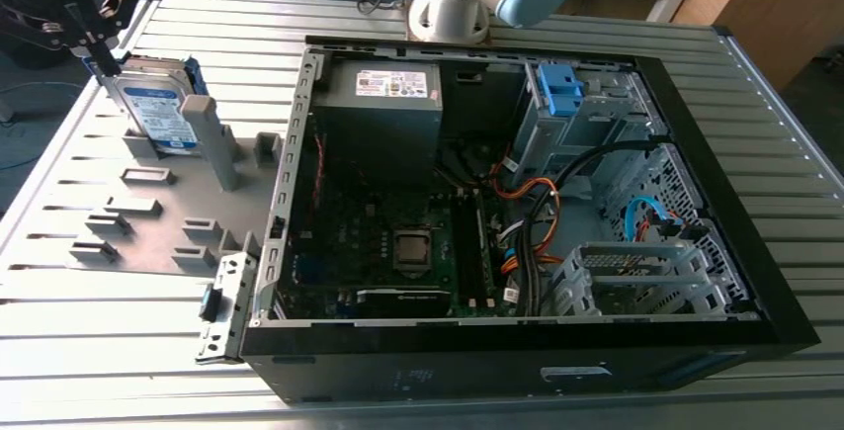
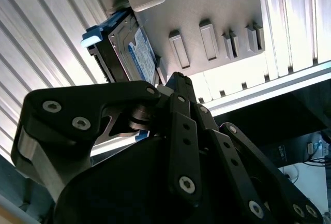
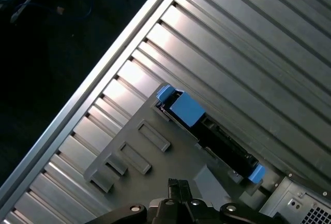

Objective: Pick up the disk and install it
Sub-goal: 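Pick up the disk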

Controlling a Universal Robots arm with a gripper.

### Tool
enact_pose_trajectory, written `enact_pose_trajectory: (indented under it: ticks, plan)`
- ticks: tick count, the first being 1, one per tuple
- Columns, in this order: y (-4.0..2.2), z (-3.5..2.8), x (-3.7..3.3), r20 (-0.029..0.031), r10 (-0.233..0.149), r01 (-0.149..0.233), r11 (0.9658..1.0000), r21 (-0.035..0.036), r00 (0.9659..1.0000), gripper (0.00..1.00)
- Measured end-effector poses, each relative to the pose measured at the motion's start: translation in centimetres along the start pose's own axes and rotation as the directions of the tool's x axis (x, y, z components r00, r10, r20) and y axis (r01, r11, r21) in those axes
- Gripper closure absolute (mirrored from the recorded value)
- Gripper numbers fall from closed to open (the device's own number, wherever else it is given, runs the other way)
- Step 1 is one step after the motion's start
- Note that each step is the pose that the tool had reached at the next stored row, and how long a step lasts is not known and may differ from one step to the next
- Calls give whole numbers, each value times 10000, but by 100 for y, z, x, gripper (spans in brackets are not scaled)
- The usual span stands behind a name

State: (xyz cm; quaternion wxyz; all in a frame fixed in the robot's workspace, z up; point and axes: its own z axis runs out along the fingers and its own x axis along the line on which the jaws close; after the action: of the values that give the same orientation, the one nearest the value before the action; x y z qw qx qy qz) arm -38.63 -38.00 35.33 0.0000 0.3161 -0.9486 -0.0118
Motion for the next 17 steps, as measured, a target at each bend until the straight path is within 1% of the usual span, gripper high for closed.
enact_pose_trajectory:
  ticks: [17]
  plan:
    - [0,0,0,-10,-350,350,9994,0,9994,89]
